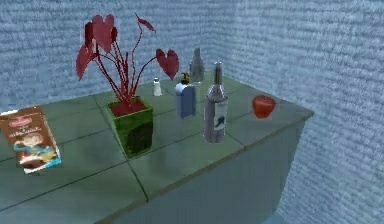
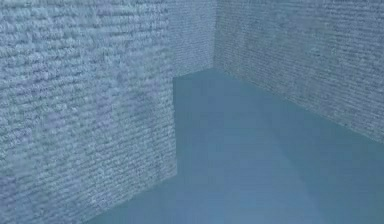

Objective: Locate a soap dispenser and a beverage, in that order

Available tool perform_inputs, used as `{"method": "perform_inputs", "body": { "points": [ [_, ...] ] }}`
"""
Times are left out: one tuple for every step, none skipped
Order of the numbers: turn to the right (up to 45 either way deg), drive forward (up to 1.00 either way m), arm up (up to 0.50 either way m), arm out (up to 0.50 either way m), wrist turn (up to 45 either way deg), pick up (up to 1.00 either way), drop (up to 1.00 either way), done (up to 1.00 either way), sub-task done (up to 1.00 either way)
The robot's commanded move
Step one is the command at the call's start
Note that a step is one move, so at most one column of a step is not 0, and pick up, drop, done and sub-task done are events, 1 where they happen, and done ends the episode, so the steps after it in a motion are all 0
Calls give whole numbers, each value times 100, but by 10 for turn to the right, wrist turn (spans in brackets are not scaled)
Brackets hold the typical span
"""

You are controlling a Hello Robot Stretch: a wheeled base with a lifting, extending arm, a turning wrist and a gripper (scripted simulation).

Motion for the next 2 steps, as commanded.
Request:
{"method": "perform_inputs", "body": {
  "points": [
    [0,0,0,0,0,0,0,0,100],
    [450,0,0,0,0,0,0,0,0]
  ]
}}
